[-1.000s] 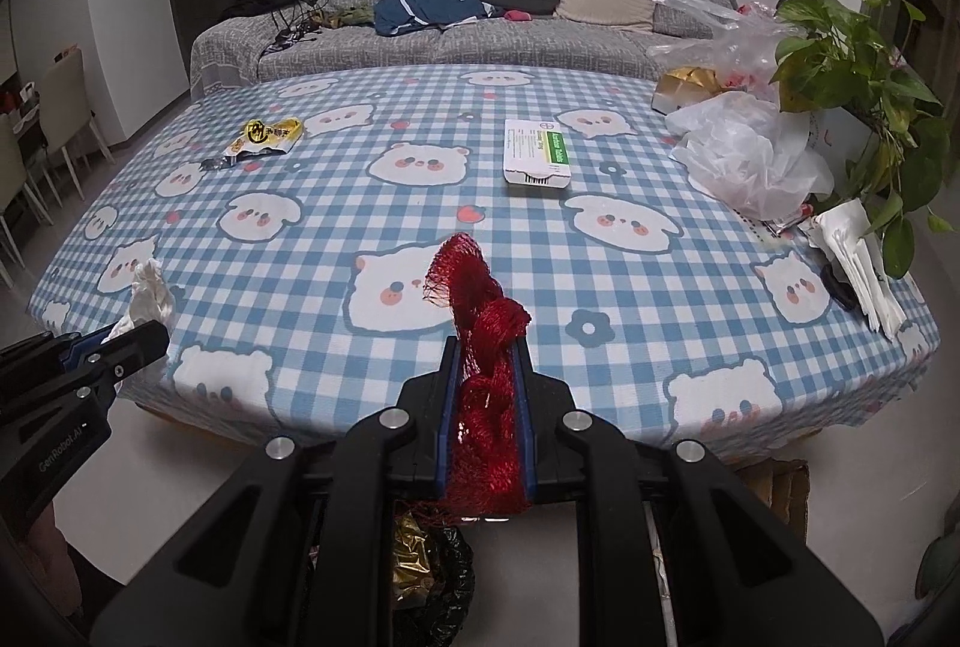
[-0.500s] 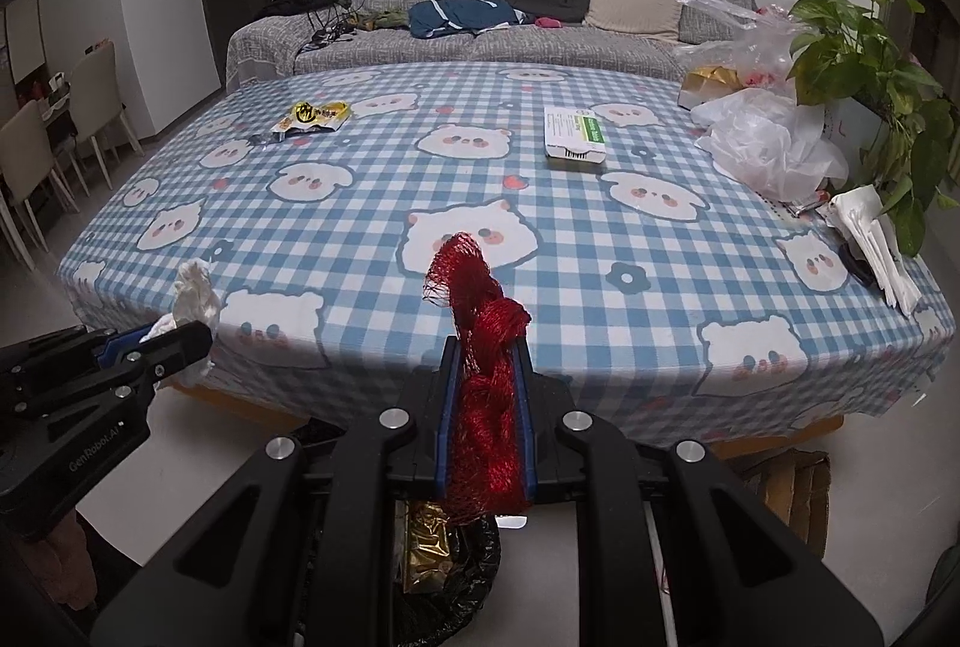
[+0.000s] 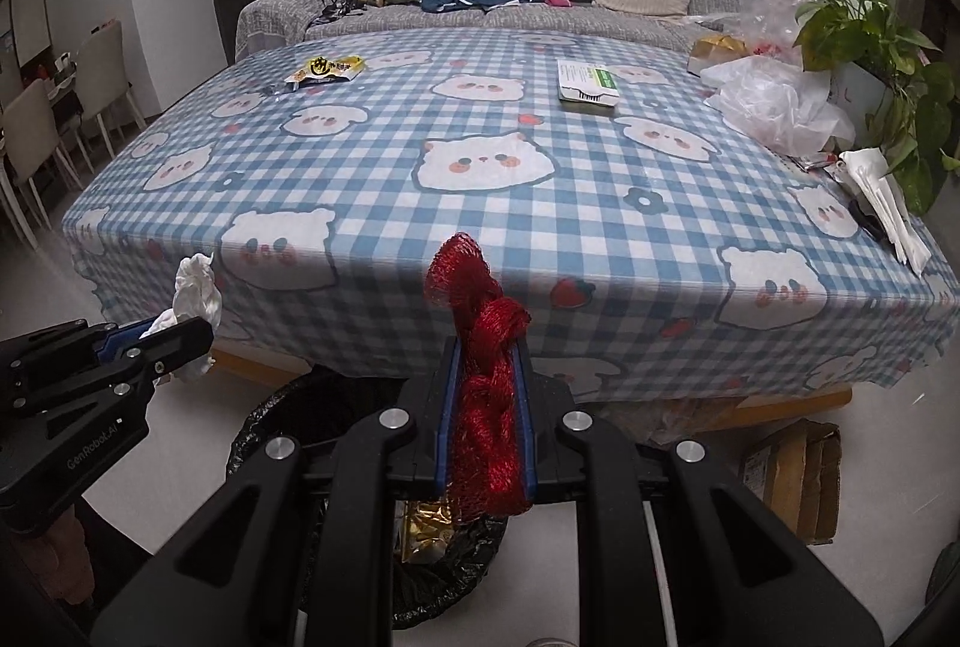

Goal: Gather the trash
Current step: 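Carry the white tissue and red mesh net down over the trash bin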

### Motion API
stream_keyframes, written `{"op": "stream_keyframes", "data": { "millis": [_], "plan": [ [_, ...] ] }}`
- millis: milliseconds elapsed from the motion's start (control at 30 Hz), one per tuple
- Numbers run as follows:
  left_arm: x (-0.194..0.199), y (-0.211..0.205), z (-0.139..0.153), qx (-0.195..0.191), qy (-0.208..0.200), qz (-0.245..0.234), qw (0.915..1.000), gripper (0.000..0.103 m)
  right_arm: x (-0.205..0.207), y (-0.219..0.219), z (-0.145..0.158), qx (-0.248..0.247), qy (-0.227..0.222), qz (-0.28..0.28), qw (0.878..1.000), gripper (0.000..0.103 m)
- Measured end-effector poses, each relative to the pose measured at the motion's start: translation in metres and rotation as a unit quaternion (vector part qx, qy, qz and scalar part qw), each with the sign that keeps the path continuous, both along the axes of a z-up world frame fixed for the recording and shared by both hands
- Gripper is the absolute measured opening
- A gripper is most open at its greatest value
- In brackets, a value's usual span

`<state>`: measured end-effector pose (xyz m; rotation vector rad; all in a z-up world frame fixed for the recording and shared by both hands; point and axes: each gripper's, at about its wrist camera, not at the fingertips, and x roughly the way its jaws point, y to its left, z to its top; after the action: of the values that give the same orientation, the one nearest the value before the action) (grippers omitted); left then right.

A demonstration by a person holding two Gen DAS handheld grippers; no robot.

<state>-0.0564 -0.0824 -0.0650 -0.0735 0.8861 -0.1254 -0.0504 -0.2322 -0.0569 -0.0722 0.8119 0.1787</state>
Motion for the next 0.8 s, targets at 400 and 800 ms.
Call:
{"op": "stream_keyframes", "data": {
  "millis": [400, 800],
  "plan": [
    [-0.015, -0.003, -0.033, -0.010, 0.029, 0.000, 0.9995, 0.014, -0.016, -0.002, -0.030, -0.016, 0.021, -0.003, 1.000, 0.015],
    [-0.008, -0.016, -0.078, -0.011, 0.054, -0.015, 0.9984, 0.014, -0.016, -0.019, -0.080, -0.023, 0.067, -0.023, 0.997, 0.015]
  ]
}}
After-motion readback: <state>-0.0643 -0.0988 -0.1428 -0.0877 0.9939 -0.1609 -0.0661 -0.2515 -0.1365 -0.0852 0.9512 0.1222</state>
